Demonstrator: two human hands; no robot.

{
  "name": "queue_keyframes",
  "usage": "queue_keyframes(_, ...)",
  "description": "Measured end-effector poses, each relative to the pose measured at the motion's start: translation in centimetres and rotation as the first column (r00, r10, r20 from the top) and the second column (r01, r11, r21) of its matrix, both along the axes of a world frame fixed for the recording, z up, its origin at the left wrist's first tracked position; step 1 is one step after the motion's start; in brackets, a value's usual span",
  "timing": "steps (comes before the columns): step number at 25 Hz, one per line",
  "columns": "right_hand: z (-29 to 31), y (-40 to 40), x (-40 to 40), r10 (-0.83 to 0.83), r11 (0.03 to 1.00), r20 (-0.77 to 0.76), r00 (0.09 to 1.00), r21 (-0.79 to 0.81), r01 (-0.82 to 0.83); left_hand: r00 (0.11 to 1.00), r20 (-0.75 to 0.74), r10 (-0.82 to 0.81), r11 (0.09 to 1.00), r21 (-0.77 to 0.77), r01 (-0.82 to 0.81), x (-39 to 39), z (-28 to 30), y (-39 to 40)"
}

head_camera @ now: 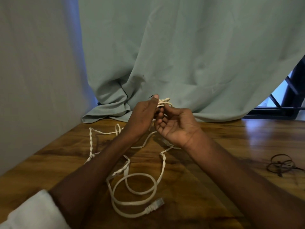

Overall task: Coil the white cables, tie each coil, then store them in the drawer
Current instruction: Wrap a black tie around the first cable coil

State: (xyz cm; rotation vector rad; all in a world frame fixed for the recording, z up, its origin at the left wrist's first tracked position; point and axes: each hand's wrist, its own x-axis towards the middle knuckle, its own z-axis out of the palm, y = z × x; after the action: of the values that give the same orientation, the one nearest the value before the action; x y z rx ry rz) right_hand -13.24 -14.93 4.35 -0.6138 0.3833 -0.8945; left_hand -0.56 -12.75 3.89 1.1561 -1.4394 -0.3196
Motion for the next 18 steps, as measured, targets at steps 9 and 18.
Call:
queue_keyframes(9,-0.3,0.5,0.8,-0.092,0.996,0.038,0.995,0.018,0.092,0.998,-0.036,0.043,0.996,-0.08,-0.046,-1.1,-0.1,0.8)
queue_keyframes(18,-0.3,0.9,1.1,-0.164,0.986,0.009,0.986,0.04,0.164,0.965,-0.256,0.055,0.998,0.023,-0.051,-1.3,-0.4,-0.2)
